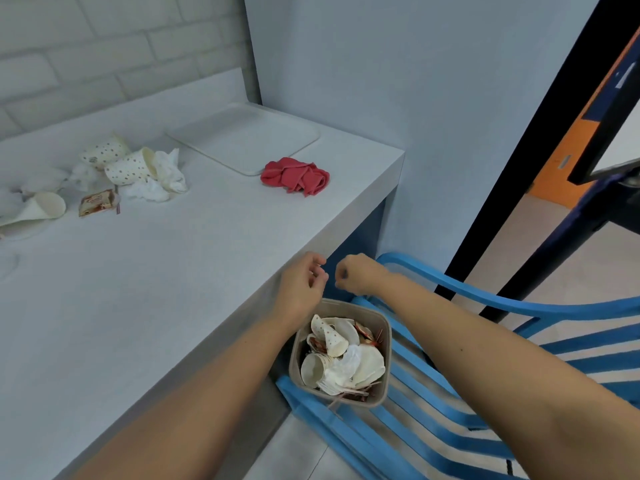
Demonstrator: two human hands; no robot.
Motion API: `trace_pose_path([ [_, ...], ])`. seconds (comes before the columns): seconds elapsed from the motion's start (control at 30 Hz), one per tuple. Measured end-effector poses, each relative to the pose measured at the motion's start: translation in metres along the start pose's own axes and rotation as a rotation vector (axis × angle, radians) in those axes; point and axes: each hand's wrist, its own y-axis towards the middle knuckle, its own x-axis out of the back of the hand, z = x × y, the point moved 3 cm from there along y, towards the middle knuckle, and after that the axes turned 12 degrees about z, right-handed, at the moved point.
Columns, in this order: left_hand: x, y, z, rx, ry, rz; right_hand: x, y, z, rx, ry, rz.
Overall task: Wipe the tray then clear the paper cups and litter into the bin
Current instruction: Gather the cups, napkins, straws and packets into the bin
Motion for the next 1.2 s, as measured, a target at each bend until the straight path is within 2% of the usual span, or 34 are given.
trace_pose_path([
  [0.2, 0.057, -0.005, -0.023, -0.074, 0.015, -0.332, 0.052, -0.012, 0.063, 0.233, -0.016, -0.063],
  [0.5, 0.157, -0.019, 0.003, -0.019, 0.071, -0.558, 0.078, 0.008, 0.151, 0.384, -0.017, -0.138],
  [0.7, 0.218, -0.020, 0.044, 0.037, 0.129, -0.607, 0.088, 0.037, 0.205, 0.416, -0.049, -0.152],
  [0.93, 0.282, -0.025, 0.100, 0.171, 0.248, -0.579, 0.084, 0.077, 0.263, 0.420, -0.056, -0.141],
  [1.1, 0.337, -0.039, 0.146, 0.365, 0.336, -0.587, 0.074, 0.108, 0.316, 0.488, -0.062, -0.113],
  [1.2, 0.368, -0.054, 0.172, 0.561, 0.410, -0.554, 0.067, 0.124, 0.348, 0.544, -0.078, -0.114],
])
